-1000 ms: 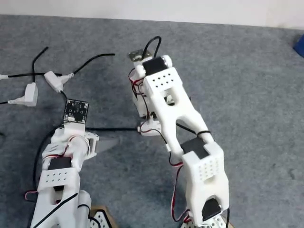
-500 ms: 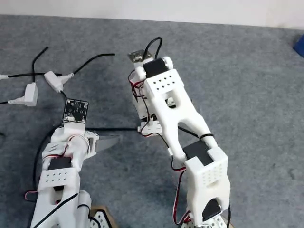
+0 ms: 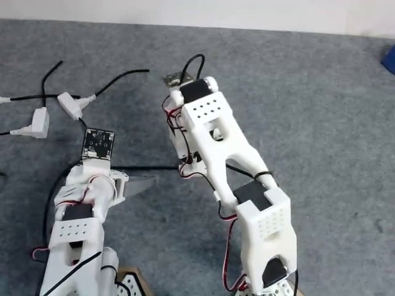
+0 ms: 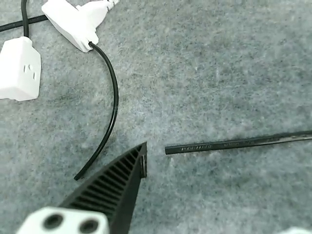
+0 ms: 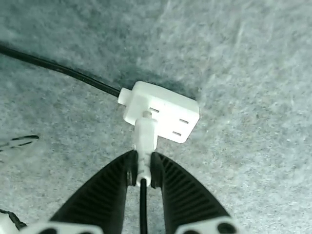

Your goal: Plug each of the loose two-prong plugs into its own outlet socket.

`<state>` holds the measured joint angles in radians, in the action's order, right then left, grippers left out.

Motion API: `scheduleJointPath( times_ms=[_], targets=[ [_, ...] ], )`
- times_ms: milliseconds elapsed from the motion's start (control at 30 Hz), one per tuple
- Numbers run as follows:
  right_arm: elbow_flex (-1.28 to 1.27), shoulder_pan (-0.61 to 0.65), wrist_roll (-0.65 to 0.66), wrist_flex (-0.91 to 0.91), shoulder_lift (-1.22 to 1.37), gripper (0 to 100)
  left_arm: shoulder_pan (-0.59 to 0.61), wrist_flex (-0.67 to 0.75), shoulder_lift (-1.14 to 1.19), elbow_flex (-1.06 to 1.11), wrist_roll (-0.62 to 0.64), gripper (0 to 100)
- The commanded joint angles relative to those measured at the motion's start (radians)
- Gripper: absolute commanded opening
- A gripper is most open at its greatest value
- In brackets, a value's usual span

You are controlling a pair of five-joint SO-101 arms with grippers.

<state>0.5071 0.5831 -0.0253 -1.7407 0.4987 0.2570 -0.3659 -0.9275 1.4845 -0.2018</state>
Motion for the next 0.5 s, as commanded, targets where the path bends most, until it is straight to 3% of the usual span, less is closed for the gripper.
scheduleJointPath(
  times_ms=[0,467],
  targets=[
    [0.015,0.008,-0.009,-0.018,-0.008,0.7,0.012,0.02,-0.013,-0.005,0.009,54],
    [0.012,-0.068,-0.038,0.039,-0.002,0.7,0.012,0.02,-0.013,0.002,0.009,54]
  ],
)
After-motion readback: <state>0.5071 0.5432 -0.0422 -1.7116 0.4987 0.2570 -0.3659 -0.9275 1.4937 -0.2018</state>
